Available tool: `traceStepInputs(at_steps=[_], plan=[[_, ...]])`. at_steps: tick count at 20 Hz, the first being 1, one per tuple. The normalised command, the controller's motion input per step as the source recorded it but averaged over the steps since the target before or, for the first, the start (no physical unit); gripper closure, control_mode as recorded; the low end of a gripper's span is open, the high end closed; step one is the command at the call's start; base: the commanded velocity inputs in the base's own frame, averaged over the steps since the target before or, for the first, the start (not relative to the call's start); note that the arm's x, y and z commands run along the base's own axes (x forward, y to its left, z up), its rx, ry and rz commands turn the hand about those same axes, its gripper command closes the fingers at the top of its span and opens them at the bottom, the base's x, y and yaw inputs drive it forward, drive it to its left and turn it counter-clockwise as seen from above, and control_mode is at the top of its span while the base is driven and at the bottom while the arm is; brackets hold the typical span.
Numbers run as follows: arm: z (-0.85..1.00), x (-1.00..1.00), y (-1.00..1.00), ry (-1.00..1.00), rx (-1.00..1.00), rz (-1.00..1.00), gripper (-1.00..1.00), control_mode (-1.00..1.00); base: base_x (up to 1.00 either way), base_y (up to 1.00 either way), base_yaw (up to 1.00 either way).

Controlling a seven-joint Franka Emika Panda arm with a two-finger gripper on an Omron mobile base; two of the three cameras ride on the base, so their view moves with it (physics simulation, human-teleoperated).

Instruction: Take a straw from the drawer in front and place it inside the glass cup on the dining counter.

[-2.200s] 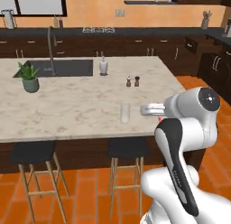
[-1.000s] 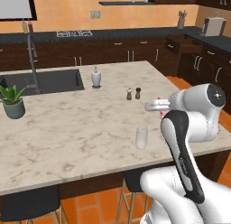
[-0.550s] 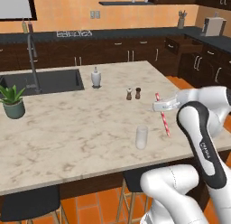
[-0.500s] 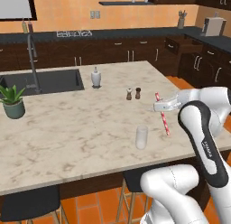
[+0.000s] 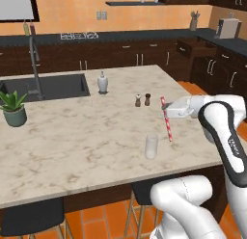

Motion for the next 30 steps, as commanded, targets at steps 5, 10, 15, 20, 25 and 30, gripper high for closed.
traceStepInputs(at_steps=[5,10,15,20,25,30], plan=[[-0.01,0.52,0.02,-0.01,0.12,0.18,1.00,-1.00,0.00,0.00,0.00],[-0.18,0.52,0.00,-0.05,0.05,0.21,1.00,-1.00,0.00,0.00,0.00],[-0.13,0.46,-0.05,-0.05,0.00,0.18,1.00,-1.00,0.00,0.00,0.00],[-0.12,0.19,-0.13,-0.01,0.00,0.14,1.00,-1.00,0.00,0.00,0.00],[-0.22,0.01,-0.07,0.00,0.02,0.13,1.00,-1.00,0.00,0.00,0.00],[-0.19,0.13,0.00,0.00,0.08,0.13,1.00,-1.00,0.00,0.00,0.00]])
